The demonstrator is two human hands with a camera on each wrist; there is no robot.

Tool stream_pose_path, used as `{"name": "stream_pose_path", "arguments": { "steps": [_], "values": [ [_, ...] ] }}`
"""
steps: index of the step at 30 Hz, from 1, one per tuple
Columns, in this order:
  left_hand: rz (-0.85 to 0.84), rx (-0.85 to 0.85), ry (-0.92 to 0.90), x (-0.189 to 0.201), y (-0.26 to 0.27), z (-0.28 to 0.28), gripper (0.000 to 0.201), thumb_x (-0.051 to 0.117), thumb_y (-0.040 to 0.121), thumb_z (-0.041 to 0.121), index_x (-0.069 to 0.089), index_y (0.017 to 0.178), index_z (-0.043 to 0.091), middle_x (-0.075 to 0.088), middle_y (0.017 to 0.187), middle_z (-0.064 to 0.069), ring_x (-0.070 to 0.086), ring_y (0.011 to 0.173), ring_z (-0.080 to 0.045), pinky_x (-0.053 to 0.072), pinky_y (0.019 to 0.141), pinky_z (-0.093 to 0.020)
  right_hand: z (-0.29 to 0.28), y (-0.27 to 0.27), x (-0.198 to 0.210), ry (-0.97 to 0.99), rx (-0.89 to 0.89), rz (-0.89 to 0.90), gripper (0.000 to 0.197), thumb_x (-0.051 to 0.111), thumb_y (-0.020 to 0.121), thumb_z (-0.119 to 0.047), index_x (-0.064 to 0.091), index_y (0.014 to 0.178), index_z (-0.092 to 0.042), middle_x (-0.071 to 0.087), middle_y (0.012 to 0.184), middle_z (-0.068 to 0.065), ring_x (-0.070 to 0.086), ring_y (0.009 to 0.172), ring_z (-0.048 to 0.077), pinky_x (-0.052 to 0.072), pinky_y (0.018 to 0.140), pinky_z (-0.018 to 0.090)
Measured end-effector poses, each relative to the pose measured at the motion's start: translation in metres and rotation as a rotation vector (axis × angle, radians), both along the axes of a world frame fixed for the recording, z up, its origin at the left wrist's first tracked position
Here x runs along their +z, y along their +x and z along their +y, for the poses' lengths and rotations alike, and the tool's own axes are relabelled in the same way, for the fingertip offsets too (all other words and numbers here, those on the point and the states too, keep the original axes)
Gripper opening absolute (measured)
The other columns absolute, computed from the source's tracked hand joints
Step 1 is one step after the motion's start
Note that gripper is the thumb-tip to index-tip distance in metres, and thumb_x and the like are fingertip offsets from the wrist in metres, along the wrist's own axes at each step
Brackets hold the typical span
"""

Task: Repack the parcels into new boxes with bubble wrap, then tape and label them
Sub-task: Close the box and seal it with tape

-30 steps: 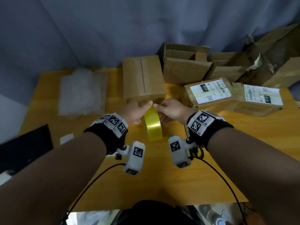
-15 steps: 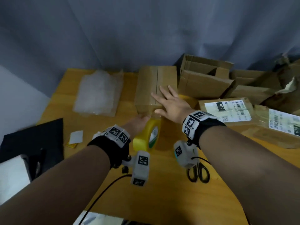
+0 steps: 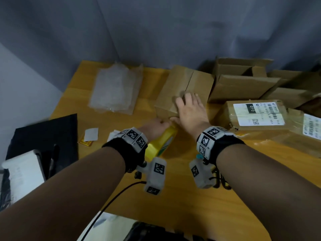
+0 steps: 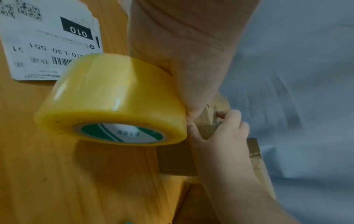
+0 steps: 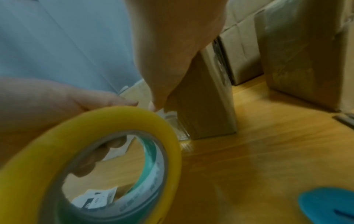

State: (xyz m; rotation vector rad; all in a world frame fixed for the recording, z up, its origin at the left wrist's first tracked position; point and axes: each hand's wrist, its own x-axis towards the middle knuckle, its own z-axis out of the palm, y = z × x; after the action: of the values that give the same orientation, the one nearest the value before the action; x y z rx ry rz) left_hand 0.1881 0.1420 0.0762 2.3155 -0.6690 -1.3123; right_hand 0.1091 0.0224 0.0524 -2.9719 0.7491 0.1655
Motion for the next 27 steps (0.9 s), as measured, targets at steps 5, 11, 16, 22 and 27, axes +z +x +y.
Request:
{"name": "stream_pose_path", "arguments": {
  "steps": [5, 11, 16, 22, 27],
  "values": [
    [-0.043, -0.035, 0.044, 0.003, 0.004, -0.002, 0.041, 0.037, 0.100, 0.032, 0.051, 0.130, 0.007, 0.047, 0.138, -0.014, 0.044, 0.125, -0.028, 0.032, 0.101, -0.032, -0.002, 0.005, -0.012, -0.017, -0.010, 0.056, 0.081, 0.046, 0.093, -0.050, -0.001, 0.152, -0.020, 0.001, 0.159, 0.013, 0.001, 0.146, 0.036, 0.000, 0.119, 0.045],
    [-0.088, -0.048, 0.072, 0.010, 0.010, -0.006, 0.045, 0.037, 0.100, 0.035, 0.051, 0.130, 0.006, 0.050, 0.134, -0.015, 0.048, 0.121, -0.029, 0.036, 0.096, -0.030, -0.003, 0.007, -0.011, -0.006, -0.024, 0.086, 0.080, 0.042, 0.095, -0.050, -0.007, 0.152, -0.023, -0.005, 0.160, 0.013, -0.003, 0.147, 0.035, -0.002, 0.118, 0.043],
    [-0.061, 0.048, 0.092, 0.002, 0.009, 0.004, 0.020, 0.038, 0.100, 0.030, 0.047, 0.091, 0.016, 0.045, 0.084, -0.003, 0.041, 0.094, -0.019, 0.032, 0.081, -0.029, -0.001, 0.006, -0.011, -0.019, -0.049, 0.069, 0.079, 0.044, 0.095, -0.050, -0.005, 0.153, -0.025, -0.003, 0.160, 0.012, -0.001, 0.147, 0.033, -0.001, 0.119, 0.044],
    [-0.118, -0.079, 0.092, 0.003, 0.009, 0.006, 0.051, 0.035, 0.099, 0.042, 0.045, 0.137, 0.009, 0.045, 0.141, -0.012, 0.045, 0.125, -0.028, 0.033, 0.096, -0.030, 0.000, 0.007, -0.011, -0.012, -0.074, 0.068, 0.096, 0.057, 0.087, -0.052, -0.006, 0.152, -0.023, -0.006, 0.160, 0.015, -0.003, 0.147, 0.032, -0.002, 0.119, 0.044],
    [-0.151, -0.128, 0.082, 0.001, 0.005, 0.000, 0.054, 0.030, 0.101, 0.042, 0.041, 0.140, 0.006, 0.040, 0.146, -0.015, 0.039, 0.132, -0.029, 0.030, 0.103, -0.030, -0.002, 0.009, -0.011, -0.022, -0.069, 0.088, 0.081, 0.041, 0.095, -0.052, -0.006, 0.152, -0.018, -0.006, 0.159, 0.019, -0.002, 0.147, 0.034, -0.002, 0.120, 0.045]
  ]
}}
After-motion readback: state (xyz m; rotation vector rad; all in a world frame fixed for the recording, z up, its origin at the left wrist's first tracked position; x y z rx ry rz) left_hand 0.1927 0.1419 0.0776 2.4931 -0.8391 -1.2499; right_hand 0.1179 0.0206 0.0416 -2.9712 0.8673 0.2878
